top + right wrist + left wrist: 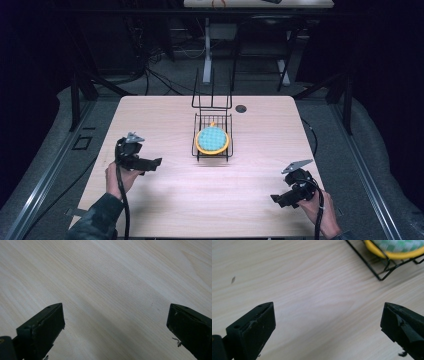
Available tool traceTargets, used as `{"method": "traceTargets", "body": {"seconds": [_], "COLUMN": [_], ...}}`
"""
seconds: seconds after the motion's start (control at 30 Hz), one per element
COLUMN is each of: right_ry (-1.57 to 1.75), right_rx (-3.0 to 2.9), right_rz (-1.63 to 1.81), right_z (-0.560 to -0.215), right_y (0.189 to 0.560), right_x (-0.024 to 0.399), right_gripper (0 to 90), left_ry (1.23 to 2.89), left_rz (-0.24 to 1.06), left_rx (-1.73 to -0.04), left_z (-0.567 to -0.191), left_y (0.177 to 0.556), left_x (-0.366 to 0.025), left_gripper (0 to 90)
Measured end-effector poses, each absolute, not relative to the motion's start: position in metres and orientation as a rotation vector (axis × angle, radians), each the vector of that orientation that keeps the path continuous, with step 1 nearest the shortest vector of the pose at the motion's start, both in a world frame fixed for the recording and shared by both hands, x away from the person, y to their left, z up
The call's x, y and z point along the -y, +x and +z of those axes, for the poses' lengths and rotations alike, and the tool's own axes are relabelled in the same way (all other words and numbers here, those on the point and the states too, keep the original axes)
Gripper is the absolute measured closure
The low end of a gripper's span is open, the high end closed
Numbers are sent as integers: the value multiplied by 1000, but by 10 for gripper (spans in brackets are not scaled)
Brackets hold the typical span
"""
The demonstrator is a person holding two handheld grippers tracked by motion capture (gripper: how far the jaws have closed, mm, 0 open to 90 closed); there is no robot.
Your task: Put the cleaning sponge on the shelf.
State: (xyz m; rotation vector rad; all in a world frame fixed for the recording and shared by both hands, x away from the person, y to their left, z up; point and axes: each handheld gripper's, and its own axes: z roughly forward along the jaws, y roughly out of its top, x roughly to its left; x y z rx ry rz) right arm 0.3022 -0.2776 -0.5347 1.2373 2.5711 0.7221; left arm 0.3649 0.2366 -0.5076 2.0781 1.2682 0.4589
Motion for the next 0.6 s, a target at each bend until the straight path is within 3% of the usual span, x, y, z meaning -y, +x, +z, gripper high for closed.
{"method": "traceTargets", "body": {"seconds": [0.23, 0.6], "right_ry": [1231, 1241], "right_rx": [-2575, -2582], "right_rz": [712, 703], "right_z": [-535, -537], "right_y": [303, 304], "right_x": [277, 279], "right_gripper": [10, 14], "left_ry": [2086, 2107], "left_rz": [441, 440], "left_rx": [-1333, -1337], "left_z": [-524, -530], "left_y": [348, 355], "left_x": [-261, -263], "left_gripper": [0, 0]}}
